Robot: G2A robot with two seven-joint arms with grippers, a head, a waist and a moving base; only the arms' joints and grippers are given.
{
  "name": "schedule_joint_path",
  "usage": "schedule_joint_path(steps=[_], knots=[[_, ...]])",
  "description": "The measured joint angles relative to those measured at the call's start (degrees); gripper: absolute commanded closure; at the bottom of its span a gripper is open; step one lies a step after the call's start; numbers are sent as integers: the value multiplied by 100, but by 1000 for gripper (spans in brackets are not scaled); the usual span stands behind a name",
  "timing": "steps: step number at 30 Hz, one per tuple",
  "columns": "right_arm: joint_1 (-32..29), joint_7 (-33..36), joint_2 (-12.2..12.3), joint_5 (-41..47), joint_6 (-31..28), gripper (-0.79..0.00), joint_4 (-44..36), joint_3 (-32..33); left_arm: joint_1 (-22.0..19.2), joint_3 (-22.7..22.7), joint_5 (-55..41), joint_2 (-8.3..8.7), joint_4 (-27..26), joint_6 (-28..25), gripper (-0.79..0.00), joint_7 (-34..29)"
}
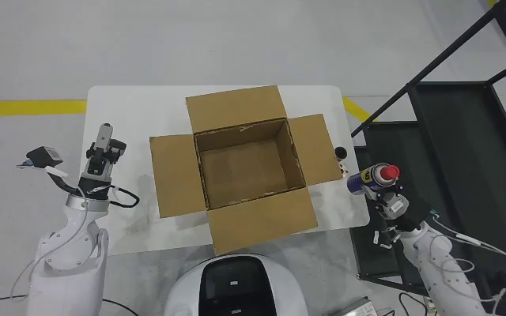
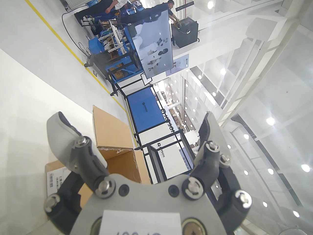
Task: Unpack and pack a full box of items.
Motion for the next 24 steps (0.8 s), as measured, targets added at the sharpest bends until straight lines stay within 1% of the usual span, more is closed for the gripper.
schedule_joint_path(steps=[4,19,24], knots=[[106,13,18,102,-11,0,175,-245,0,0,0,0,0,0,-785,0],[104,19,17,103,-8,0,168,-237,0,0,0,0,0,0,-785,0],[119,352,5,218,91,0,257,-256,0,0,0,0,0,0,-785,0]])
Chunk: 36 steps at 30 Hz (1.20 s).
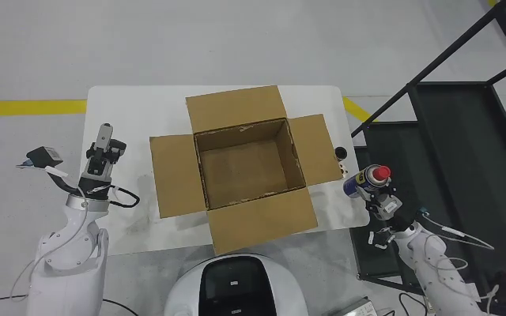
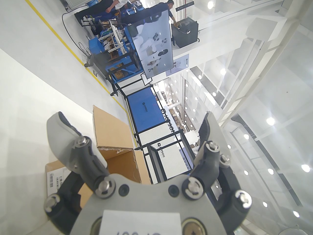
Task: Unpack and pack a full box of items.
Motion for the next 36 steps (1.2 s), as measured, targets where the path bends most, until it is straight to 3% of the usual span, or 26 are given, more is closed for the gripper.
schedule_joint_path(steps=[9,17,30,31,34,36], knots=[[448,-467,-57,-347,17,0,998,-504,0,0,0,0,0,0,-785,0],[1039,-703,-179,-218,260,0,1722,-1208,0,0,0,0,0,0,-785,0],[1715,-932,-282,142,490,0,2708,-1787,0,0,0,0,0,0,-785,0],[1742,-946,-288,165,503,-28,2750,-1822,0,0,0,0,0,0,-785,0],[1818,-981,-310,234,538,-302,2896,-1940,0,0,0,0,0,0,-785,0],[1861,-990,-324,283,548,-400,3004,-2018,0,0,0,0,0,0,-785,0]])
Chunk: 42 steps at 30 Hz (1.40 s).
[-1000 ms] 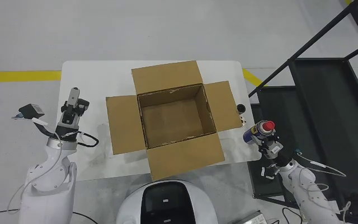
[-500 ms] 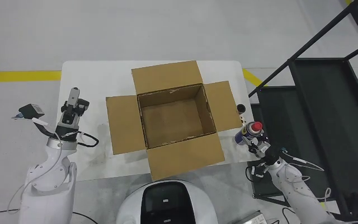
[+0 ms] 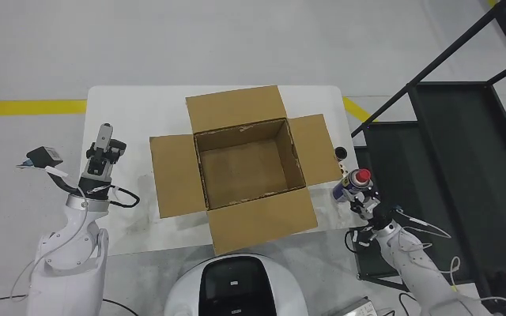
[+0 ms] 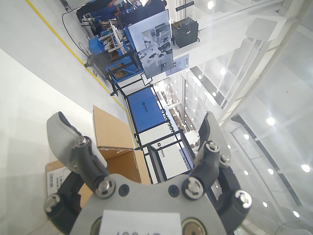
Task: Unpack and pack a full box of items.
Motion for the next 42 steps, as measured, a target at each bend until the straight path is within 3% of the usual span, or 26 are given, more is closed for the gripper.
schedule_joint_path(steps=[1,2,5,7,8,11,13,42], knots=[[16,-3,-5,20,3,-554,40,-32,0,0,0,0,0,0,-785,0],[34,-8,-10,46,8,-585,88,-72,0,0,0,0,0,0,-785,0],[77,-18,-16,111,18,-619,196,-159,0,0,0,0,0,0,-785,0],[105,-17,-19,156,17,-560,252,-205,0,0,0,0,0,0,-785,0],[123,-10,-21,195,10,-566,286,-231,0,0,0,0,0,0,-785,0],[159,-1,-21,278,1,-662,351,-293,0,0,0,0,0,0,-785,0],[169,-4,-18,315,3,-785,385,-330,0,0,0,0,0,0,-785,0],[-130,-252,241,425,252,-785,383,-775,0,0,0,0,0,0,-785,0]])
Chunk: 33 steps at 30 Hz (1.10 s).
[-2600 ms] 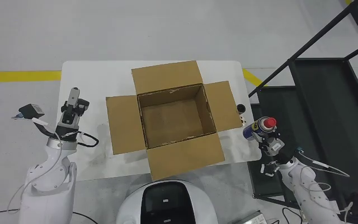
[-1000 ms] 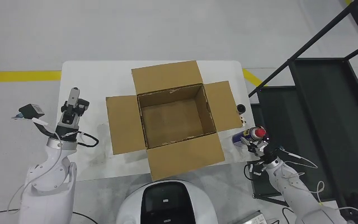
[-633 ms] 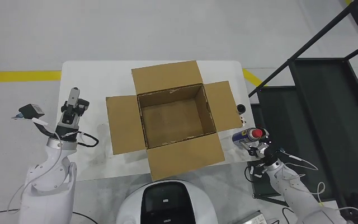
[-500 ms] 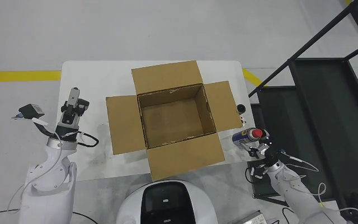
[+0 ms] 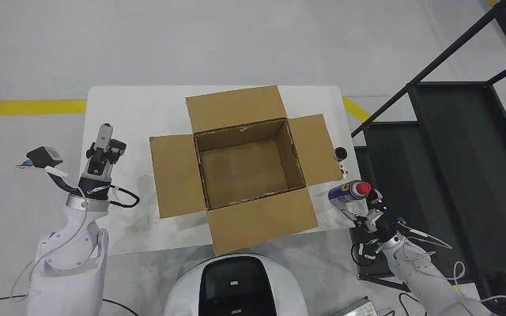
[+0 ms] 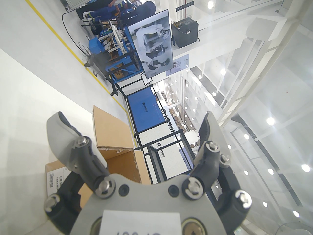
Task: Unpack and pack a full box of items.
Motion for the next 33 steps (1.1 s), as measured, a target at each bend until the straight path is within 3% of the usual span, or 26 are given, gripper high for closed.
schedule_joint_path(steps=[14,21,33], knots=[[-4,24,-3,10,7,-785,-21,4,0,0,0,0,0,0,-785,0],[-99,712,-37,183,205,-785,-467,45,0,0,0,0,0,0,-785,0],[44,1144,-106,252,217,-785,-645,37,0,0,0,0,0,0,-785,0]])
